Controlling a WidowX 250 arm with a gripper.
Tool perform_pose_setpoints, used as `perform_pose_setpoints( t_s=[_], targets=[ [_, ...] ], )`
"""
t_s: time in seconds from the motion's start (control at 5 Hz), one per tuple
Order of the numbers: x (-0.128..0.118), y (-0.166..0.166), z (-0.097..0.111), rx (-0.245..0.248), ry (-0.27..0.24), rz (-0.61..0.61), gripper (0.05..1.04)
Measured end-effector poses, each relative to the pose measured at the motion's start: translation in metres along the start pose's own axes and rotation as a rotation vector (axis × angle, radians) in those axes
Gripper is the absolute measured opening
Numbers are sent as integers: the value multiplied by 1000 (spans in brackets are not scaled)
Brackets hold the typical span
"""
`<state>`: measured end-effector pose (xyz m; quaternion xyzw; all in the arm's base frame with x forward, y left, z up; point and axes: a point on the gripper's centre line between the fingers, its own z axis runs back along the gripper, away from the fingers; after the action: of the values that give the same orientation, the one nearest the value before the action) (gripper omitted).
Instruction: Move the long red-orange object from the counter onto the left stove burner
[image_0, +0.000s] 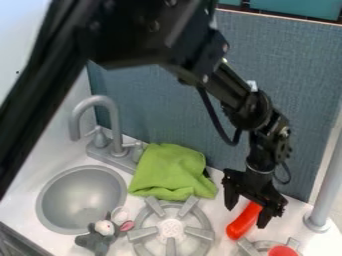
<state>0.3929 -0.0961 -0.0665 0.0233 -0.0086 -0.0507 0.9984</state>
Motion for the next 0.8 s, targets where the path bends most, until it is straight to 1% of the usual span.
perform_pose_setpoints(
  t_s=[0.2,0.4,0.6,0.8],
  targets=[
    [2,0,-14,9,34,9,1003],
    [7,-2,-31,-13,51,13,1002],
    [9,2,-40,-33,71,43,945],
    [9,2,-41,-35,71,42,669]
  ],
)
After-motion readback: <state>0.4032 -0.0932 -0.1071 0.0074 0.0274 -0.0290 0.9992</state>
